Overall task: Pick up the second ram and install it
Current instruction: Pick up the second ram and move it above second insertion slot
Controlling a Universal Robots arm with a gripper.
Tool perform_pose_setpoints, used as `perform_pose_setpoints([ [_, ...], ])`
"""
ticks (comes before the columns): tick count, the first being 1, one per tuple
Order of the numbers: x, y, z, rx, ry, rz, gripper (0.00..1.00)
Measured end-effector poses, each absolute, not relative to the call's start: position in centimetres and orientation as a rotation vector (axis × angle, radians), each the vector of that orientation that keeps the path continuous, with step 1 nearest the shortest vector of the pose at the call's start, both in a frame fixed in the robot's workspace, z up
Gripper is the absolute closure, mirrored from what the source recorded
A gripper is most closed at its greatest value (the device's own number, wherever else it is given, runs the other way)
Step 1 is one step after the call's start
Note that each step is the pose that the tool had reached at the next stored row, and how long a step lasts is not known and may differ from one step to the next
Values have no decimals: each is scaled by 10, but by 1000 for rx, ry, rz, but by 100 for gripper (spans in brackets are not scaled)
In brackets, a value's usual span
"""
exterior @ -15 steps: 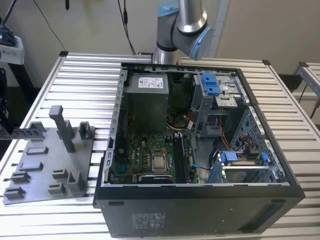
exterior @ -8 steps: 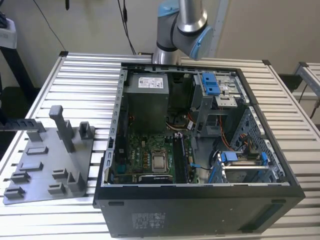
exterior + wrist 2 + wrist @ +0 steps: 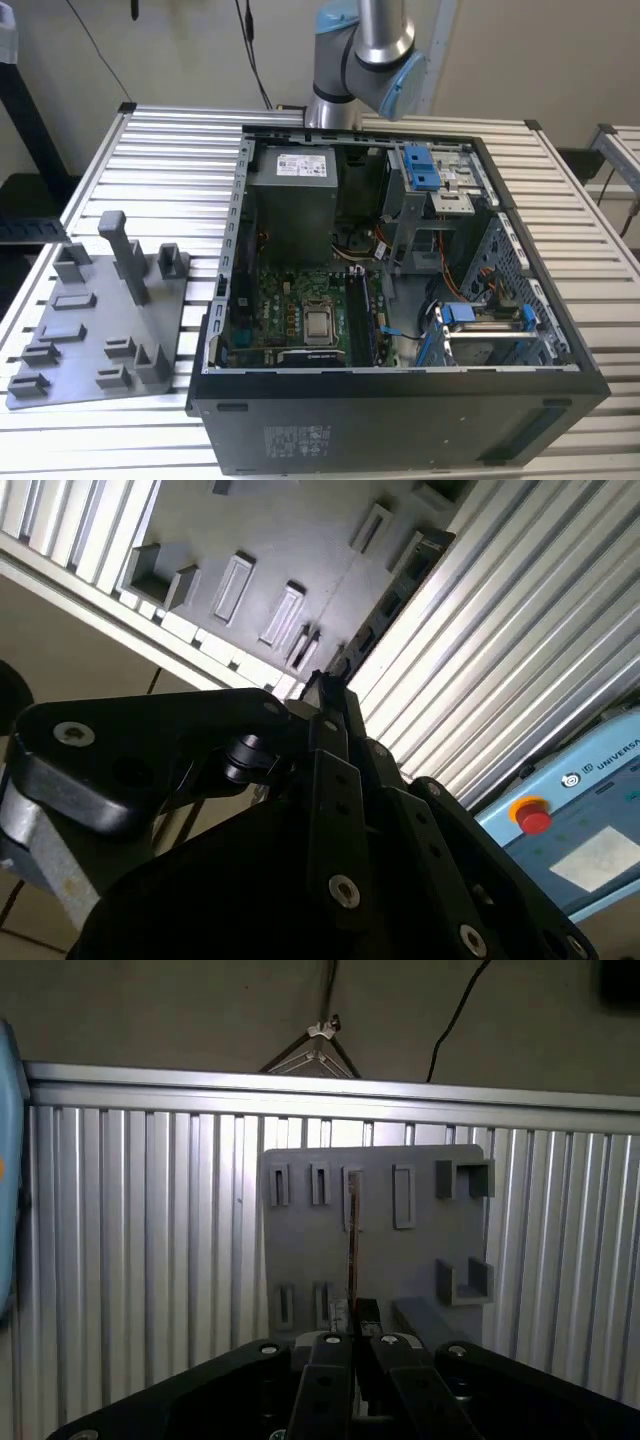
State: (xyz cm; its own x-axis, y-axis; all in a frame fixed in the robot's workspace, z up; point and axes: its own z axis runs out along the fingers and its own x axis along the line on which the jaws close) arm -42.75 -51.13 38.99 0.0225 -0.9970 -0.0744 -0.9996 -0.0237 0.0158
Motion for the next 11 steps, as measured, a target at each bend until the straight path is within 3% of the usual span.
perform_pose_setpoints([
  [11, -428, -511, 404, -2217, 2166, 100, 86],
])
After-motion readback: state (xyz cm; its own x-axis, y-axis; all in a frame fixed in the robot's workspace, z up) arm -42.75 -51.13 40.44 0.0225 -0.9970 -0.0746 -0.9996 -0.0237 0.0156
